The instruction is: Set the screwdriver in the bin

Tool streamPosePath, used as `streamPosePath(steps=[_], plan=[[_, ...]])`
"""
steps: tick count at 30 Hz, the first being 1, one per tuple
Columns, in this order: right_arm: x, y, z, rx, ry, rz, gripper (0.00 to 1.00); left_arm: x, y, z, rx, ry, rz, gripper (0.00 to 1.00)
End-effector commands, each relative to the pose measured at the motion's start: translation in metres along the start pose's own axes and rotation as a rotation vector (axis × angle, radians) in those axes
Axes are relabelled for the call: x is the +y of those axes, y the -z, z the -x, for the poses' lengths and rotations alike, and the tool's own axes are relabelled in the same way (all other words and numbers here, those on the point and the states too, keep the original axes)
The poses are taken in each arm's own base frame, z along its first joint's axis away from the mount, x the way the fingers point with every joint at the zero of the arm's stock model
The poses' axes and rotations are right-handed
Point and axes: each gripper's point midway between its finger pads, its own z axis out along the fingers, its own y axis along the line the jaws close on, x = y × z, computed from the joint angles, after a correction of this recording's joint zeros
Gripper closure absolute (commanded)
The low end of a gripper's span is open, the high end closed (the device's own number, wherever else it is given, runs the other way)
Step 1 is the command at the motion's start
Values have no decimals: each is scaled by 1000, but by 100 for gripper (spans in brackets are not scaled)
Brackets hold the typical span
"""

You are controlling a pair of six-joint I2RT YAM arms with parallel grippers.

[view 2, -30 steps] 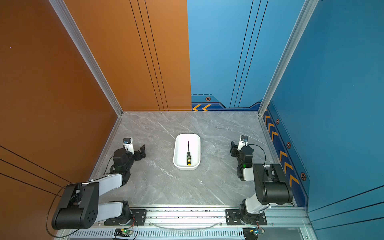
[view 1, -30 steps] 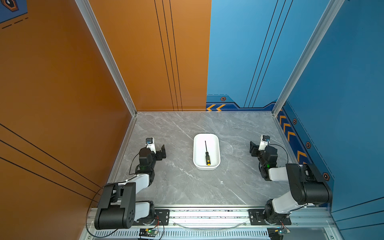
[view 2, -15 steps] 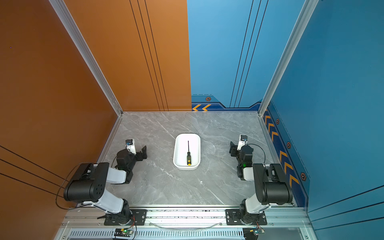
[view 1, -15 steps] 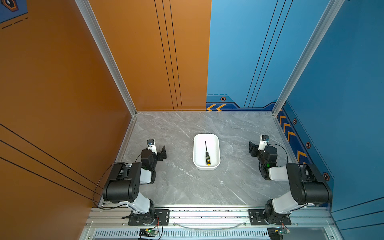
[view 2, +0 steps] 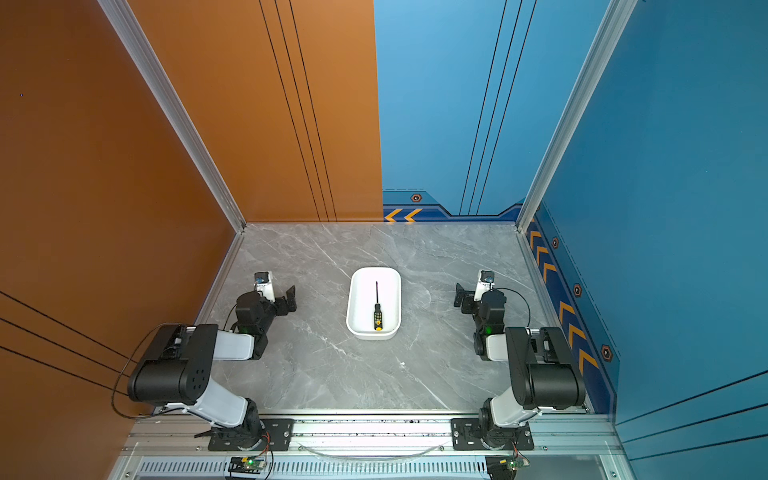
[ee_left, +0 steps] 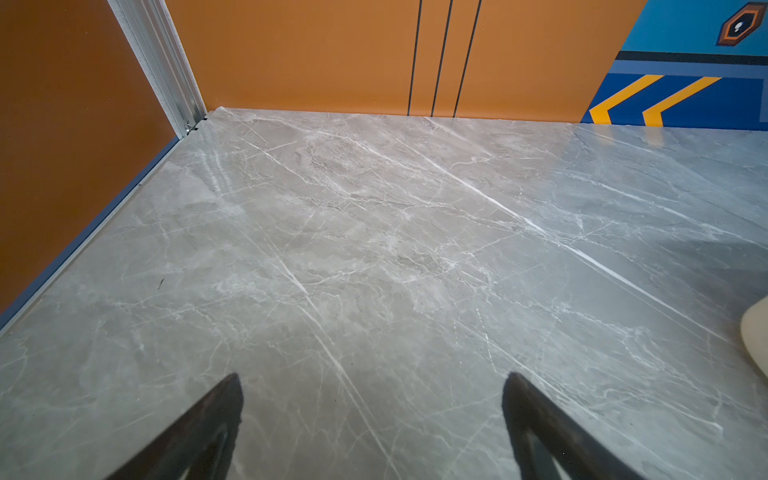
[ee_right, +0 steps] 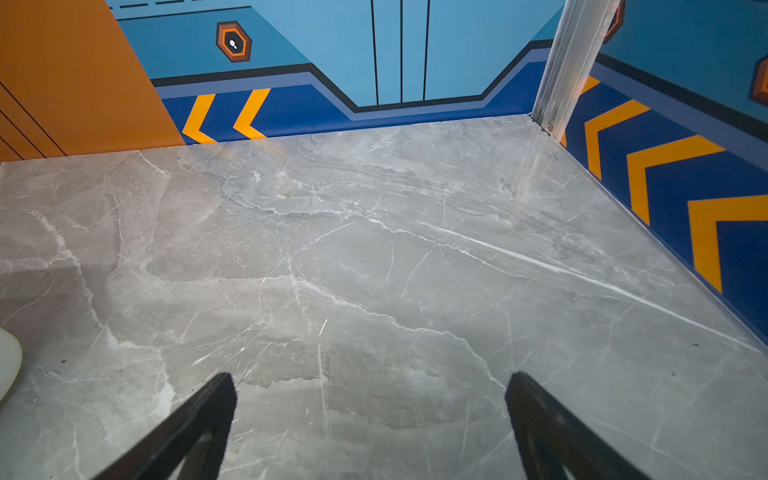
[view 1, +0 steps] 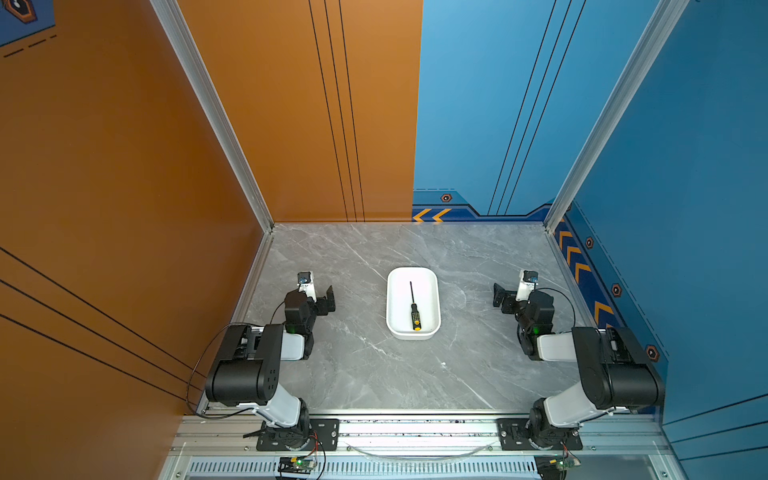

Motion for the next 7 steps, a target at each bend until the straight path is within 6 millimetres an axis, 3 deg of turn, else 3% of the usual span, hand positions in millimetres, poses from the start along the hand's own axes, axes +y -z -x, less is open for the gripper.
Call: streamPosePath(steps=[1,7], plan=[[-2,-3,1,11,18,-27,0,0,0,3,-3,-25,10,2],[-1,-3,1,10,19,-27,0,-10,-1,4,-1,-43,-60,2]])
